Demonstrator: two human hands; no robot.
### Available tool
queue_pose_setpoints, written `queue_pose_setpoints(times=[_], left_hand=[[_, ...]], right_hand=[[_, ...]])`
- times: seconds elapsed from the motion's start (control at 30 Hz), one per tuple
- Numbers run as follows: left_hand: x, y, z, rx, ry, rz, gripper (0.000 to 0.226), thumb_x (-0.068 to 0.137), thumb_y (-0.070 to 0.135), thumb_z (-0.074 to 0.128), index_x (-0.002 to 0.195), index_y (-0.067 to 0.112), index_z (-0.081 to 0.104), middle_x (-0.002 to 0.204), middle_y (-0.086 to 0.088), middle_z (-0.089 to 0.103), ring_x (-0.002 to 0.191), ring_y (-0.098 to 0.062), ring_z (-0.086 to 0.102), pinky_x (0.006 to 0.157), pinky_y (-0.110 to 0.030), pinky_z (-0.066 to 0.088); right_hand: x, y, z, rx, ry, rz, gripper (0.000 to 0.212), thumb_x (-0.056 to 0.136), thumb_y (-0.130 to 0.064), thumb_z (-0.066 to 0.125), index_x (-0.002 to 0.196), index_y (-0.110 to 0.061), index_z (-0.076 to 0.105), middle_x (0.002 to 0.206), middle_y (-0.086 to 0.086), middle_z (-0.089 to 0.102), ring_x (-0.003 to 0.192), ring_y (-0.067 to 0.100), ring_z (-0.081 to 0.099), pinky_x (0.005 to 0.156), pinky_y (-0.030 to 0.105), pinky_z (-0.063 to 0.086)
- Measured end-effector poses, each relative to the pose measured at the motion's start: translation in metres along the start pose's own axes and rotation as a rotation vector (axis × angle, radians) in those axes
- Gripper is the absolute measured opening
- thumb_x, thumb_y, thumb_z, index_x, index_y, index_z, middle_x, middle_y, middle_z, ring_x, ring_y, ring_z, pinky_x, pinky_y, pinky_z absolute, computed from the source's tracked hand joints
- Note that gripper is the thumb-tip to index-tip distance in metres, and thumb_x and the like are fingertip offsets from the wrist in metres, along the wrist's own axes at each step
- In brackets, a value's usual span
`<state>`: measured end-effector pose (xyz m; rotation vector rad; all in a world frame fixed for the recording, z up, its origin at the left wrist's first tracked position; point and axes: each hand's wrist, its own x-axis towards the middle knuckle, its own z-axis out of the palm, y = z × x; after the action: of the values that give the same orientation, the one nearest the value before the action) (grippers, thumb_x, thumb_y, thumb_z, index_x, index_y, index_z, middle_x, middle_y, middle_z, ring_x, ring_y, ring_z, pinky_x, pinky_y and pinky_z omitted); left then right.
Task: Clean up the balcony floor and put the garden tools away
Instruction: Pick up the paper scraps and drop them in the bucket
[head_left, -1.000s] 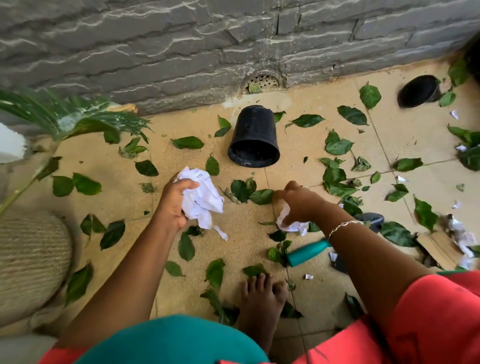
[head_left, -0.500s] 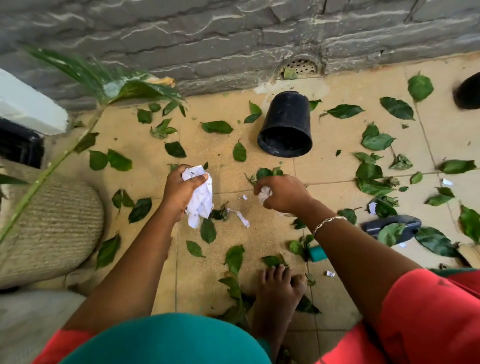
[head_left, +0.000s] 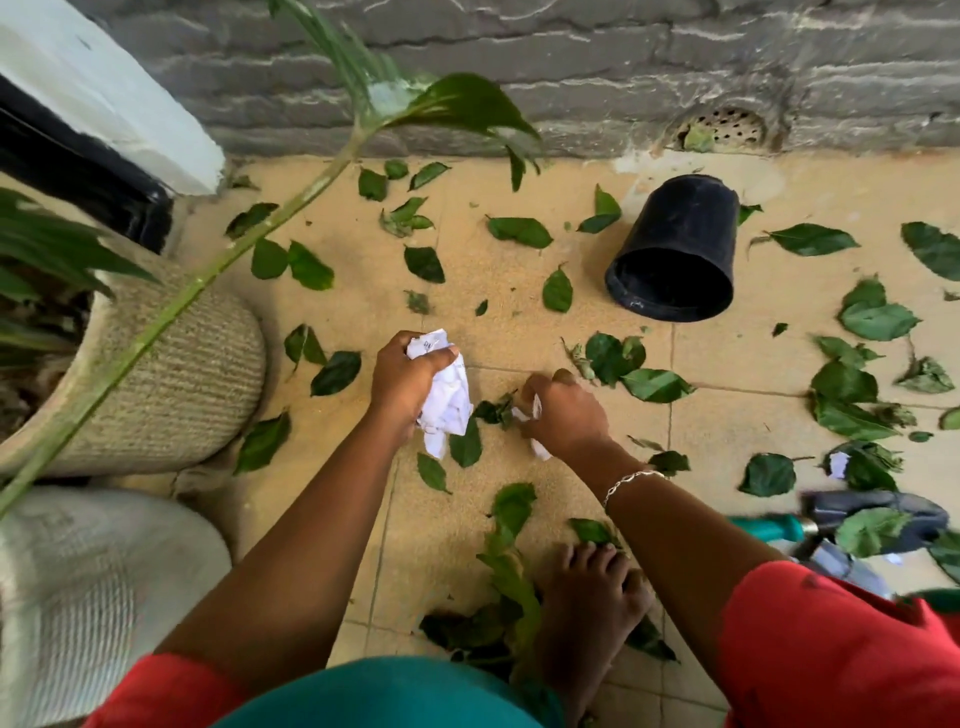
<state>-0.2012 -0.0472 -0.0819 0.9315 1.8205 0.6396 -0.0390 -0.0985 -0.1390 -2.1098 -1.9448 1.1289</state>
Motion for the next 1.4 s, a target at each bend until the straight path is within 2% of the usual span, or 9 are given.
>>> queue_pose_setpoints(times=[0.17, 0.33, 0.5, 0.67, 0.83, 1.03, 1.13, 1.27, 1.4], left_hand=[[0.001, -0.002, 0.007, 0.019, -0.05, 0.004, 0.02, 0.082, 0.013, 0.071, 0.098, 0.009, 0.06, 0.084, 0.002, 0.063, 0.08, -0.018, 0.059, 0.075, -0.029, 0.046], [0.003, -0.007, 0.012, 0.09, -0.082, -0.002, 0.045, 0.08, 0.02, 0.073, 0.119, 0.004, 0.057, 0.112, -0.009, 0.065, 0.099, -0.026, 0.062, 0.083, -0.033, 0.047], [0.0, -0.009, 0.013, 0.18, -0.111, 0.036, 0.031, 0.082, 0.019, 0.072, 0.107, 0.006, 0.058, 0.094, -0.002, 0.065, 0.086, -0.02, 0.062, 0.071, -0.027, 0.046], [-0.003, -0.007, 0.015, 0.18, -0.125, 0.046, 0.024, 0.082, 0.018, 0.071, 0.098, 0.008, 0.057, 0.084, -0.001, 0.063, 0.078, -0.02, 0.06, 0.07, -0.028, 0.044], [-0.006, -0.005, 0.014, 0.188, -0.145, 0.057, 0.019, 0.082, 0.018, 0.071, 0.089, 0.01, 0.055, 0.084, -0.005, 0.062, 0.076, -0.021, 0.059, 0.069, -0.029, 0.042], [-0.01, -0.005, 0.014, 0.174, -0.154, 0.039, 0.037, 0.081, 0.022, 0.073, 0.11, 0.004, 0.056, 0.099, -0.011, 0.065, 0.088, -0.026, 0.062, 0.073, -0.031, 0.045], [-0.012, -0.002, 0.014, 0.171, -0.162, 0.041, 0.033, 0.081, 0.021, 0.073, 0.105, 0.006, 0.056, 0.092, -0.008, 0.064, 0.087, -0.027, 0.063, 0.073, -0.033, 0.046], [-0.013, -0.003, 0.014, 0.172, -0.176, 0.053, 0.025, 0.083, 0.02, 0.071, 0.101, 0.013, 0.056, 0.091, 0.002, 0.059, 0.087, -0.021, 0.059, 0.074, -0.029, 0.043], [-0.016, -0.003, 0.017, 0.131, -0.207, 0.045, 0.031, 0.085, 0.016, 0.069, 0.077, 0.027, 0.041, 0.074, 0.016, 0.044, 0.065, 0.0, 0.043, 0.06, -0.017, 0.035]], right_hand=[[-0.004, 0.012, 0.006, 0.027, 0.13, 0.027, 0.013, 0.088, -0.015, 0.056, 0.097, -0.018, 0.065, 0.108, 0.008, 0.051, 0.088, 0.03, 0.059, 0.068, 0.032, 0.048], [0.003, 0.029, -0.005, 0.091, 0.174, 0.04, 0.017, 0.085, -0.012, 0.054, 0.089, -0.022, 0.067, 0.102, 0.002, 0.067, 0.086, 0.024, 0.062, 0.066, 0.029, 0.047], [-0.002, 0.031, -0.004, 0.133, -0.008, -0.241, 0.019, 0.082, -0.029, 0.065, 0.101, -0.03, 0.062, 0.109, -0.002, 0.064, 0.098, 0.02, 0.059, 0.08, 0.034, 0.049], [-0.012, 0.015, 0.008, -0.235, -0.058, -0.468, 0.034, 0.091, -0.031, 0.055, 0.125, -0.025, 0.054, 0.117, 0.002, 0.056, 0.103, 0.022, 0.056, 0.075, 0.028, 0.044], [-0.015, 0.015, 0.02, -0.333, -0.017, -0.42, 0.033, 0.092, -0.011, 0.05, 0.124, -0.016, 0.052, 0.119, 0.008, 0.052, 0.098, 0.026, 0.057, 0.07, 0.031, 0.048], [-0.007, 0.03, 0.01, -0.163, 0.063, -0.264, 0.019, 0.092, -0.018, 0.051, 0.11, -0.022, 0.056, 0.109, 0.002, 0.058, 0.095, 0.024, 0.058, 0.066, 0.027, 0.039], [-0.005, 0.03, 0.014, -0.155, 0.073, -0.263, 0.017, 0.092, -0.023, 0.053, 0.109, -0.022, 0.057, 0.107, 0.001, 0.058, 0.092, 0.023, 0.06, 0.067, 0.029, 0.045], [-0.005, 0.033, 0.013, -0.041, 0.121, -0.197, 0.015, 0.091, -0.024, 0.056, 0.099, -0.014, 0.063, 0.105, 0.004, 0.058, 0.088, 0.024, 0.059, 0.066, 0.028, 0.043], [0.006, 0.036, -0.001, 0.071, 0.271, -0.095, 0.01, 0.089, -0.014, 0.057, 0.094, -0.012, 0.064, 0.098, 0.009, 0.067, 0.085, 0.028, 0.064, 0.066, 0.03, 0.048]])
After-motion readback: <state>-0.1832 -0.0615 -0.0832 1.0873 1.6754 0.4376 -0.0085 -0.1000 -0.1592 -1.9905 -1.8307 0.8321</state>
